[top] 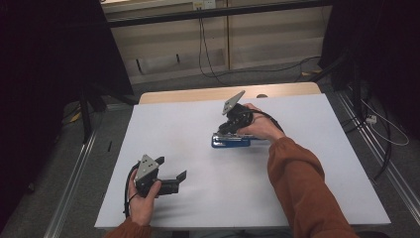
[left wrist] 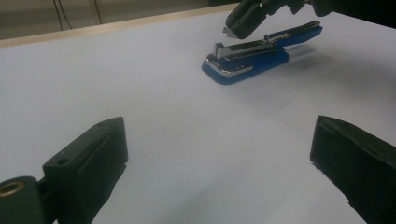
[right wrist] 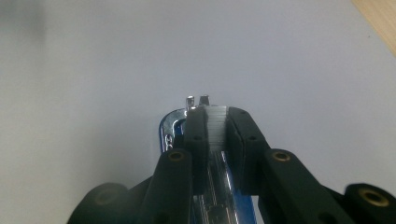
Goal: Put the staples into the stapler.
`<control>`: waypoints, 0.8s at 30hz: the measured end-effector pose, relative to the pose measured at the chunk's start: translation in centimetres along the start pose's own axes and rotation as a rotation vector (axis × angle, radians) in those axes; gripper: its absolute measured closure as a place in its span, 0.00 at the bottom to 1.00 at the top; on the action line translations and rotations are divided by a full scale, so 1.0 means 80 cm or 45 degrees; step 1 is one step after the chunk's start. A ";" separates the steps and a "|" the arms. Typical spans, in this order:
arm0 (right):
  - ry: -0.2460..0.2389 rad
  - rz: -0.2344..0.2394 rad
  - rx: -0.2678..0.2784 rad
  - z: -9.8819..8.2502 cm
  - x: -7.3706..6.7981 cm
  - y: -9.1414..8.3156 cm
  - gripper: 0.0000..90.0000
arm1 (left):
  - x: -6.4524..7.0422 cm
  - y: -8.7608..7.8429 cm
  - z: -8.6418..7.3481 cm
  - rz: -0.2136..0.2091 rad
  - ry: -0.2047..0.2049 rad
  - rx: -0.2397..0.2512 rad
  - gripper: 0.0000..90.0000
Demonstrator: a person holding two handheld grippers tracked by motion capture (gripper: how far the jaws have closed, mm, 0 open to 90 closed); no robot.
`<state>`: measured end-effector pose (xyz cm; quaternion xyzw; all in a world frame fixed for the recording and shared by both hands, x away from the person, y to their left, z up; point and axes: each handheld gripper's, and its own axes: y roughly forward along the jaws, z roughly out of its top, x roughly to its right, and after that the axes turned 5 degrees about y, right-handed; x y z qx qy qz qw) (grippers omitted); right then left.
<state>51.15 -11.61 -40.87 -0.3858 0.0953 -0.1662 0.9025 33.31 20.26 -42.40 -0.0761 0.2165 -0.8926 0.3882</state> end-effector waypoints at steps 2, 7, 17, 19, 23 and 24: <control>0.003 -0.002 0.002 -0.001 0.001 0.001 0.88 | 0.000 0.000 0.000 -0.002 -0.002 0.003 0.05; -0.001 0.017 -0.017 -0.002 0.000 0.003 0.88 | 0.000 0.000 0.000 -0.001 -0.003 -0.001 0.05; -0.026 0.032 -0.025 -0.001 -0.002 0.008 0.88 | 0.000 0.000 0.000 -0.004 -0.002 0.003 0.05; -0.040 0.034 -0.022 -0.001 -0.002 0.009 0.88 | 0.000 0.000 0.000 -0.003 0.001 0.000 0.05; -0.053 0.041 -0.040 0.000 -0.003 0.009 0.88 | -0.001 -0.001 0.000 -0.001 0.004 0.003 0.05; -0.058 0.038 -0.044 0.001 -0.003 0.010 0.88 | -0.001 -0.001 0.000 -0.001 0.003 0.003 0.05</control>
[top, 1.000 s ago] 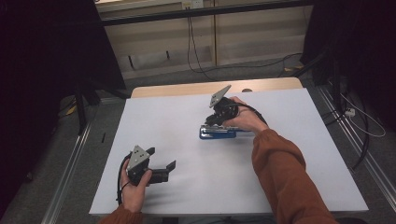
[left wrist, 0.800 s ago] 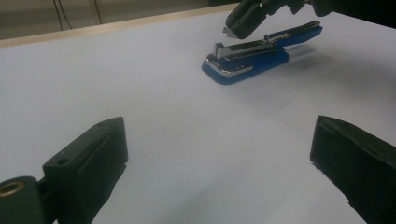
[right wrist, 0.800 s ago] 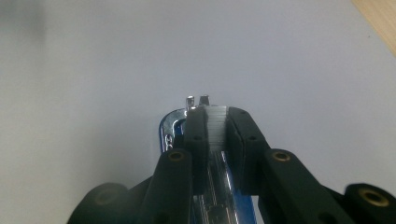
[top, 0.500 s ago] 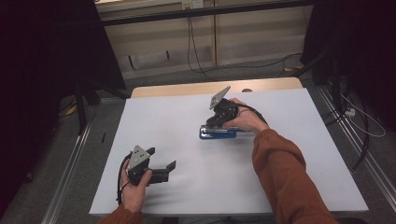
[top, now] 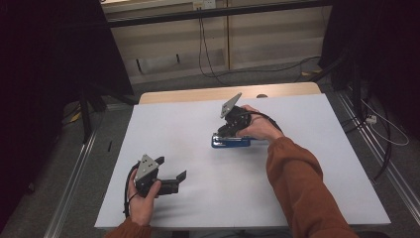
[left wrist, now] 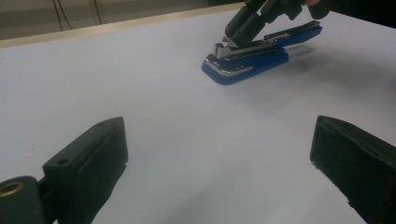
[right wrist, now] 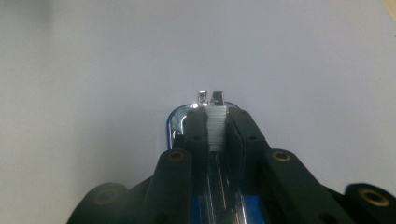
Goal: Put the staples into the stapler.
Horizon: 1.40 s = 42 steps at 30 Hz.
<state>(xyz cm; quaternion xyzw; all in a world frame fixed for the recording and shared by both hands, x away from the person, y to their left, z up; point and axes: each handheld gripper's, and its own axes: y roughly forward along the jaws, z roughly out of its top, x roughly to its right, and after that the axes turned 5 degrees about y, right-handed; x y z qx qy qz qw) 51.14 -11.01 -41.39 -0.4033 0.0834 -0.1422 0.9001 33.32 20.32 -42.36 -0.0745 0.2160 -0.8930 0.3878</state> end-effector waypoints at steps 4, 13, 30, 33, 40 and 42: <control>-0.014 0.003 -0.013 0.001 -0.001 0.002 0.88 | 0.001 0.000 0.000 -0.004 -0.004 0.001 0.05; -0.021 0.014 -0.013 0.001 0.001 0.005 0.88 | 0.001 0.001 0.000 -0.009 0.001 0.001 0.05; -0.016 0.002 0.020 0.004 -0.001 0.011 0.88 | 0.001 0.001 0.000 0.003 -0.003 -0.002 0.05; -0.012 0.005 0.023 0.004 -0.001 0.011 0.87 | 0.001 0.001 0.000 0.004 -0.002 -0.005 0.05; -0.001 0.003 0.026 0.004 0.000 0.011 0.87 | 0.001 0.001 0.000 -0.002 -0.001 -0.002 0.05; 0.010 0.002 0.025 0.004 -0.001 0.010 0.87 | 0.001 0.001 0.000 -0.003 0.000 -0.002 0.05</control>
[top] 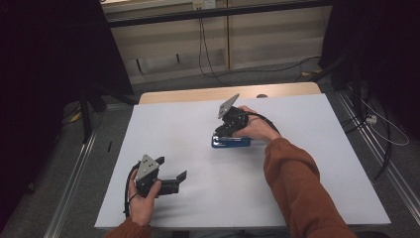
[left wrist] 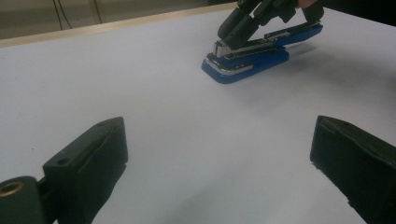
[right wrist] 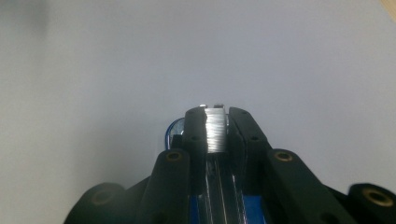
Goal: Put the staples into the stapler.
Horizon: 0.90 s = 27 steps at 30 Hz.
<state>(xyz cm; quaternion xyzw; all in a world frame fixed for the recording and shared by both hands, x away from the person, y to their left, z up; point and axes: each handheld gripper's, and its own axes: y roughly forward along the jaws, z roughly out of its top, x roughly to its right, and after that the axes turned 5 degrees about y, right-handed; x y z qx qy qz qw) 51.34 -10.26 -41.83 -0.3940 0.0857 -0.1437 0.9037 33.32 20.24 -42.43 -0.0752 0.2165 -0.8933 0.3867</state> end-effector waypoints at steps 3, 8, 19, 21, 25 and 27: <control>0.006 -0.008 0.000 0.000 0.000 0.000 0.84 | 0.000 0.000 0.000 -0.001 -0.001 -0.001 0.05; 0.014 -0.026 0.002 0.000 0.000 -0.002 0.81 | 0.000 0.000 0.000 -0.001 -0.001 0.000 0.05; 0.115 -0.120 0.043 -0.006 0.000 -0.006 0.49 | 0.000 -0.001 0.000 -0.001 -0.003 -0.002 0.05; 0.135 -0.125 0.057 -0.009 0.000 -0.007 0.46 | 0.000 0.000 0.000 0.002 -0.004 -0.003 0.05; 0.169 -0.124 0.081 -0.013 -0.001 -0.010 0.37 | -0.001 0.000 0.000 0.002 -0.006 -0.001 0.05; 0.189 -0.142 0.088 -0.015 -0.004 -0.010 0.30 | -0.002 -0.001 0.000 0.001 -0.008 0.007 0.05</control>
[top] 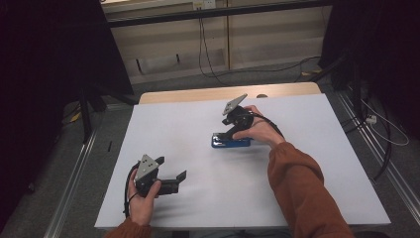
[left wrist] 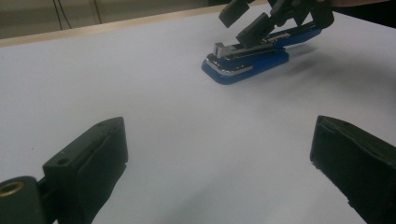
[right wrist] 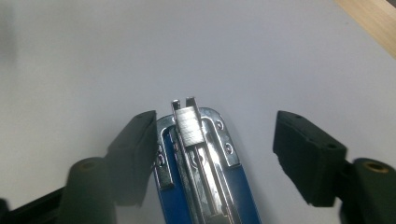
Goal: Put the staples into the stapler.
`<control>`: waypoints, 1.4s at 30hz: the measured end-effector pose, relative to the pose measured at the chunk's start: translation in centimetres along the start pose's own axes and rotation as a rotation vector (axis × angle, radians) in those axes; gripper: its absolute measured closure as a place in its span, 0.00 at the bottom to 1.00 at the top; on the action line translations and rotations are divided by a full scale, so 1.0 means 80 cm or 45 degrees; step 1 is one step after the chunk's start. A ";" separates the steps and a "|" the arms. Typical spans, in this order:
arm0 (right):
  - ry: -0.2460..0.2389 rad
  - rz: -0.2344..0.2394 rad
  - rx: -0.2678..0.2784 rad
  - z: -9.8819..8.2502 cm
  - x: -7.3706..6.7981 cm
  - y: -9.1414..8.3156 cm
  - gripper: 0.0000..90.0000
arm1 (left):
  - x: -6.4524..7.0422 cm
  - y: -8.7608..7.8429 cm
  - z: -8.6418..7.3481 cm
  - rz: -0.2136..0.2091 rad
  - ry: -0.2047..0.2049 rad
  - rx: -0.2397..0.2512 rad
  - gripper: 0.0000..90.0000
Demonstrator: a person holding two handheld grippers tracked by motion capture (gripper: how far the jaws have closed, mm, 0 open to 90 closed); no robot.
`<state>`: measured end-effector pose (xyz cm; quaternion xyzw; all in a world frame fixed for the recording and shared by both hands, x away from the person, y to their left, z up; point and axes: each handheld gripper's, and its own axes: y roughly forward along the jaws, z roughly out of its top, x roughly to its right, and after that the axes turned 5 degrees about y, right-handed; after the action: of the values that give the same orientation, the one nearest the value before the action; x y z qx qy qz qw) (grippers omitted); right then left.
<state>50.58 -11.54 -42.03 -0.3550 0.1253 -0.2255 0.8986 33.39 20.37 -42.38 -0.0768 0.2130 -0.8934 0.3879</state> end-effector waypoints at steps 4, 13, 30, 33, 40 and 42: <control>0.071 -0.036 0.035 -0.005 -0.002 -0.003 0.18 | -0.001 -0.001 0.000 0.003 -0.004 -0.003 0.05; 0.230 -0.073 0.088 -0.019 0.000 -0.014 0.09 | -0.001 0.000 0.000 0.005 -0.012 0.001 0.05; 0.347 -0.230 0.206 -0.050 -0.004 -0.047 0.07 | -0.002 -0.001 0.000 0.015 -0.021 0.005 0.05; 0.377 -0.270 0.231 -0.054 -0.005 -0.052 0.07 | -0.003 -0.002 0.000 0.016 -0.014 0.012 0.05; 0.398 -0.318 0.263 -0.065 -0.013 -0.058 0.06 | -0.005 -0.001 -0.003 0.017 -0.037 0.009 0.05; 0.403 -0.321 0.271 -0.066 -0.015 -0.060 0.06 | -0.005 -0.001 -0.002 0.013 -0.030 0.002 0.05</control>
<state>45.97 -17.14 -42.42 -0.2311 0.1948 -0.4008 0.8648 33.58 20.79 -42.50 -0.0858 0.2082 -0.8906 0.3951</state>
